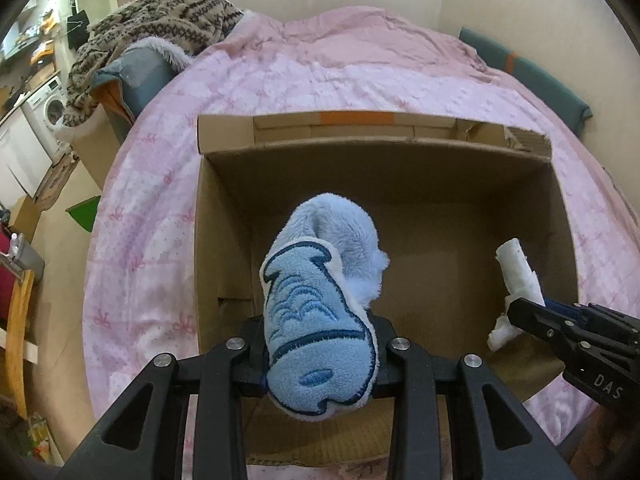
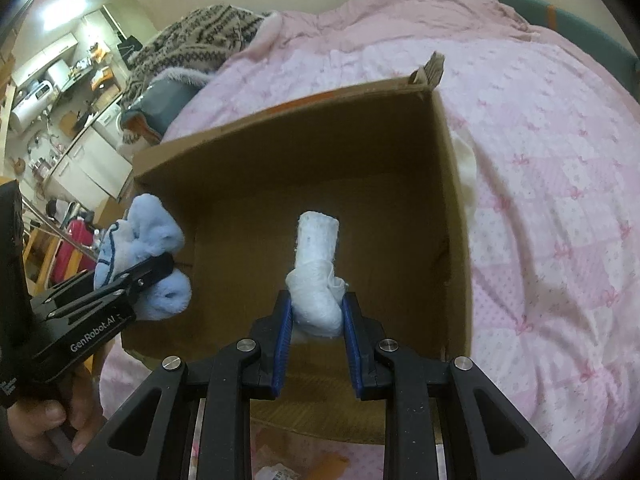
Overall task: Organize soft objects
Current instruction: 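Carry both socks over the box and open both tools to drop them, then withdraw both open tools from the box back toward the remaining items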
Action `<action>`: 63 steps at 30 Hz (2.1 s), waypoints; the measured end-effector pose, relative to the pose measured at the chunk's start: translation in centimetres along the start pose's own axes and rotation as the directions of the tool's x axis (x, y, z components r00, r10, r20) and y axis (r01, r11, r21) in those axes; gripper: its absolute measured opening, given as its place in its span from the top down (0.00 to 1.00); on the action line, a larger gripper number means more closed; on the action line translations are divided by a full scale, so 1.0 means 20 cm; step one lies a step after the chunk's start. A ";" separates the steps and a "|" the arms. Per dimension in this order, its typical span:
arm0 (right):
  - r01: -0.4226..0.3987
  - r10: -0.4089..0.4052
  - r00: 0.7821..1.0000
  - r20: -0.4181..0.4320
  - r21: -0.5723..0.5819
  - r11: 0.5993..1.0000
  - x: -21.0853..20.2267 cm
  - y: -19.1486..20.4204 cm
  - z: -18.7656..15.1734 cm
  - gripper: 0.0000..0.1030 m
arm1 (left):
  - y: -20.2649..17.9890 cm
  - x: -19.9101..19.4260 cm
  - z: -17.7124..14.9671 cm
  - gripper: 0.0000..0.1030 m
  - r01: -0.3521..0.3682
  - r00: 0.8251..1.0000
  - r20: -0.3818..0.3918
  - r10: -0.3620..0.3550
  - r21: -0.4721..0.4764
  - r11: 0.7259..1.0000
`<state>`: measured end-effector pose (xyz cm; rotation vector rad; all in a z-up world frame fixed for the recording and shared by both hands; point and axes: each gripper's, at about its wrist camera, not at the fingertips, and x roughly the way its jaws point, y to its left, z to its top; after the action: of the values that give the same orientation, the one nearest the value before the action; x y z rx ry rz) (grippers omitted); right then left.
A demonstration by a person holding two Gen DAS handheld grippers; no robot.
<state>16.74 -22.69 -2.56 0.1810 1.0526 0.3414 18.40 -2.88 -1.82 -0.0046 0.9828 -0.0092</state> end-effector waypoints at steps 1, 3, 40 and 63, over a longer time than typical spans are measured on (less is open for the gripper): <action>0.002 -0.002 1.000 -0.006 0.000 1.000 0.01 0.00 0.00 0.75 | 0.00 0.02 0.00 0.71 -0.001 1.000 -0.009 0.001 -0.002 1.000; 0.007 -0.007 1.000 -0.026 -0.001 1.000 0.03 0.01 -0.02 0.75 | 0.01 0.04 -0.02 0.71 0.001 1.000 -0.024 -0.001 -0.008 1.000; 0.056 -0.057 0.998 -0.033 -0.032 0.998 0.06 0.03 -0.04 0.73 | -0.06 -0.01 -0.07 0.31 -0.015 1.000 0.027 0.013 0.068 0.998; 0.039 -0.040 0.995 0.087 0.006 0.999 -0.14 0.01 -0.06 0.24 | -0.03 -0.23 -0.07 0.30 -0.046 0.993 0.113 0.038 0.064 0.997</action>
<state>14.47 -23.53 -0.73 0.1773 0.9692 0.2930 14.72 -3.34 1.32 0.0762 0.8699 -0.0032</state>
